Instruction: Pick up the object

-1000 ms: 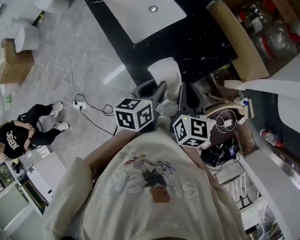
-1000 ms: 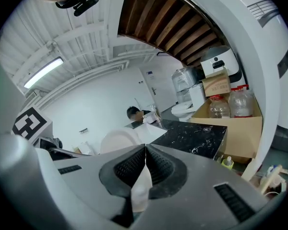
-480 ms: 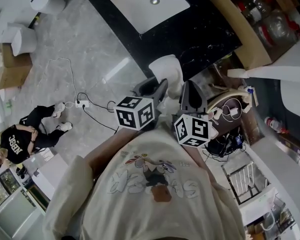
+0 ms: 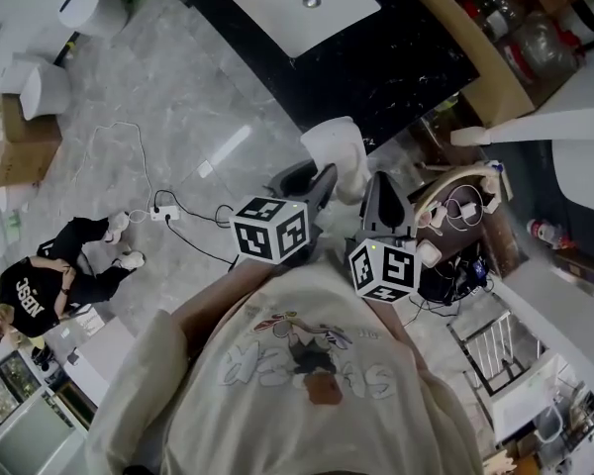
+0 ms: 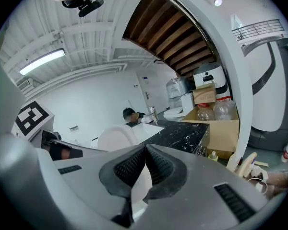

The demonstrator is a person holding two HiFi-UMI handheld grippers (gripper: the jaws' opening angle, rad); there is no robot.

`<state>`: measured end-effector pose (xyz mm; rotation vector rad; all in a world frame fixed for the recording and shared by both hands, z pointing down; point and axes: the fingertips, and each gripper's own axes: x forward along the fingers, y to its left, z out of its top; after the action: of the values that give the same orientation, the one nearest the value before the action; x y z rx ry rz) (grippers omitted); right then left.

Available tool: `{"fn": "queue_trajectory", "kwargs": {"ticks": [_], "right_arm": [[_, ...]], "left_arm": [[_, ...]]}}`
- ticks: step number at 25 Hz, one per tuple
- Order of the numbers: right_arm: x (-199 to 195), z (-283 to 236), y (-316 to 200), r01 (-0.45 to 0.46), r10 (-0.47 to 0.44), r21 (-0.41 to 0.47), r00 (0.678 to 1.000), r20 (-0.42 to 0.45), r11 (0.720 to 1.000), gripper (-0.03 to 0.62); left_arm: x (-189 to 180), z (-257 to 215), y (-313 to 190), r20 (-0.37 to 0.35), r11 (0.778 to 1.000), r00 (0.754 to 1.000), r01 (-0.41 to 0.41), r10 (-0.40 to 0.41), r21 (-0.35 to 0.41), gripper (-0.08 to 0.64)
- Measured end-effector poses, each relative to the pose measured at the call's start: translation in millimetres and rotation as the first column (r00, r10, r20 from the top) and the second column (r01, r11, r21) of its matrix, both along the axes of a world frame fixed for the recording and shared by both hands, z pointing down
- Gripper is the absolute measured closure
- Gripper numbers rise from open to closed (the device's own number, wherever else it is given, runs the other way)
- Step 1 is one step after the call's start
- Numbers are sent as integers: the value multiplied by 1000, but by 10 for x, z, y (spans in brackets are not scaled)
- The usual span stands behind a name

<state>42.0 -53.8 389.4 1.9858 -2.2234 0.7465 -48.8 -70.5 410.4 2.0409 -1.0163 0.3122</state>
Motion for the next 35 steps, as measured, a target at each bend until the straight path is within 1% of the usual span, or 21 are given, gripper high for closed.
{"fn": "queue_trajectory", "kwargs": {"ticks": [5, 10, 14, 17, 22, 26, 30, 35], "right_arm": [[-134, -48, 341, -34, 34, 7, 999, -12, 999, 574], [-361, -136, 650, -27, 30, 47, 998, -62, 999, 574], [-545, -156, 918, -35, 38, 53, 997, -62, 998, 575], [-628, -140, 1121, -44, 47, 42, 997, -66, 998, 574], [-636, -130, 1350, -55, 57, 35, 996, -65, 998, 575], [-633, -112, 1436, -44, 47, 40, 997, -67, 998, 574], [-616, -141, 1483, -26, 29, 47, 997, -67, 999, 574], [-636, -215, 1643, 17, -13, 53, 997, -74, 998, 574]], "left_arm": [[-145, -26, 306, -15, 1000, 999, -28, 28, 4, 430], [-311, -87, 587, -32, 998, 998, -55, 56, 16, 430], [-457, -101, 845, -39, 997, 997, -69, 70, 17, 430], [-538, -86, 1015, -41, 997, 996, -81, 81, 9, 430], [-534, -69, 1245, -46, 996, 994, -95, 94, 1, 430], [-487, -80, 1339, -47, 994, 993, -110, 111, 18, 430], [-498, -137, 1415, -39, 995, 994, -97, 99, 37, 430], [-578, -194, 1584, -29, 998, 998, -53, 54, 37, 430]]}}
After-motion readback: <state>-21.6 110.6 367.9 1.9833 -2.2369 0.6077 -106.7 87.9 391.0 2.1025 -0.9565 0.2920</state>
